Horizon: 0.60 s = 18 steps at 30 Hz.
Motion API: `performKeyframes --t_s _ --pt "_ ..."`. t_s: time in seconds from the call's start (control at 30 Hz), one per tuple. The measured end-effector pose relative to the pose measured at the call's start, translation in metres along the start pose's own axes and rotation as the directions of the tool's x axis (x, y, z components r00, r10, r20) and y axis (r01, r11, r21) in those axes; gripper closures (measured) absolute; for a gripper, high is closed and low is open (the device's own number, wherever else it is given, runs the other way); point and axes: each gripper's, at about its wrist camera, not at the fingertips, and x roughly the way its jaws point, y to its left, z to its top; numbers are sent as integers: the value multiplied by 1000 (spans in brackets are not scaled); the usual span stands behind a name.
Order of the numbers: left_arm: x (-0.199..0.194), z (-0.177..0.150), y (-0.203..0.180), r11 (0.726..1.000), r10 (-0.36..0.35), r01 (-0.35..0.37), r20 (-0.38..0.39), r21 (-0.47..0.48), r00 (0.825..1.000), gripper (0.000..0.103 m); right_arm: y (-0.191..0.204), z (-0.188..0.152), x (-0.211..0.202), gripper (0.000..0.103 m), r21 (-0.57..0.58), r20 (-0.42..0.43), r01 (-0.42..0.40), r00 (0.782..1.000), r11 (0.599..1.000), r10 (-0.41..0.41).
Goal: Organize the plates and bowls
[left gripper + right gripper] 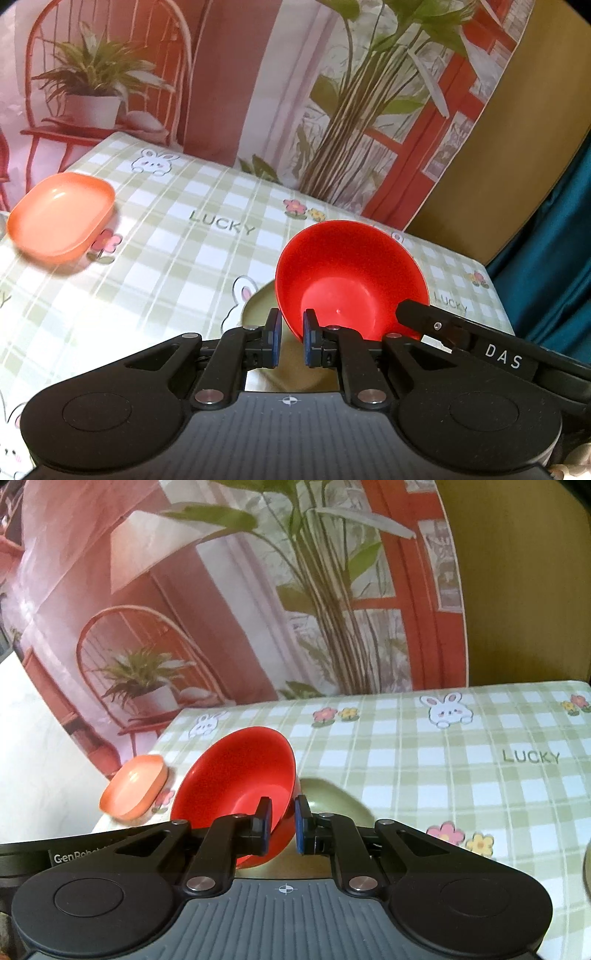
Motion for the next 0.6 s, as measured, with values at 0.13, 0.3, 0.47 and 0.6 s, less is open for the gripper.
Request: performKeyframes --t_s 0.13,0.3,0.47,0.6 --pt "-6 -8 5 1000 1 -1 -6 -12 1000 90 6 -8 -6 91 -20 -11 -6 1000 1000 5" --pt "-11 -15 8 1000 4 -4 -16 -20 1000 90 9 -15 -11 91 -33 -24 -12 1000 999 11" --pt "-18 -23 7 1000 8 -8 -25 -8 1000 90 9 -23 -19 91 -31 -30 -19 999 999 18" --pt "-26 -30 7 1000 0 -1 -30 -12 1000 90 7 -29 -25 91 -22 -39 -24 999 999 24"
